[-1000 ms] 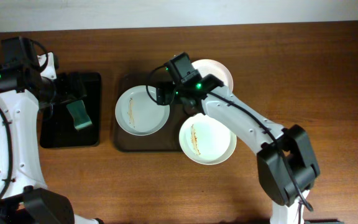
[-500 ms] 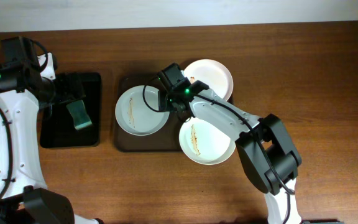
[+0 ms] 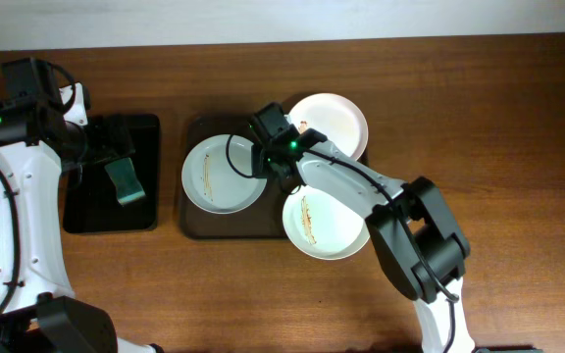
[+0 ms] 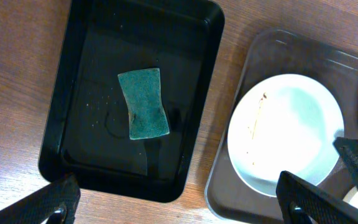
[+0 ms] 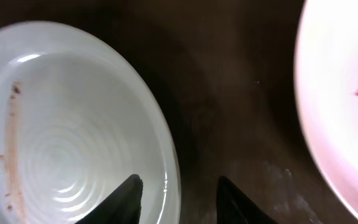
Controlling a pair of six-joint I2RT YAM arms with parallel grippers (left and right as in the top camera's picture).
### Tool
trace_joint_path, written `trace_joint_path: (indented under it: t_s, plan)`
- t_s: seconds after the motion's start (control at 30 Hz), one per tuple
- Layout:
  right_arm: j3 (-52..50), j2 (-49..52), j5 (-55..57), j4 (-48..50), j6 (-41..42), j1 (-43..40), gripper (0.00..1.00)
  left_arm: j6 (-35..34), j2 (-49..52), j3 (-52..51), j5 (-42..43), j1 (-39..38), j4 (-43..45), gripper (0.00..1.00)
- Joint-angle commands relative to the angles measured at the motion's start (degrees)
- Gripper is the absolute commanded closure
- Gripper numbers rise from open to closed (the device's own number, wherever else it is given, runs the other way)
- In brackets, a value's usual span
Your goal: Clean dirty plates on tray and stack at the side
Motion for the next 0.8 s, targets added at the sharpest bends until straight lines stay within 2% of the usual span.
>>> trace_joint_path:
  t_s: [0.0, 0.4, 0.67, 0.77]
  plan:
    - [0.20, 2.14, -1.07, 0.55, 0.52, 0.37, 0.61, 0.31, 0.31, 1.20, -0.63, 0.09, 0.13, 0.01]
    - [-0.07, 3.23, -0.50, 1.20, 0.52, 0.37, 0.66, 0.31, 0.31, 1.20, -0.63, 0.09, 0.15, 0.01]
    - [-0.07, 4.13, -0.52, 1.70, 0.52, 0.31, 0.77, 0.31, 0.31, 1.20, -0.63, 0.09, 0.13, 0.01]
    - [-0.04, 4.13, -0.57, 1.60, 0.52, 0.26, 0.90, 0.31, 0.31, 1.20, -0.63, 0.09, 0.11, 0.01]
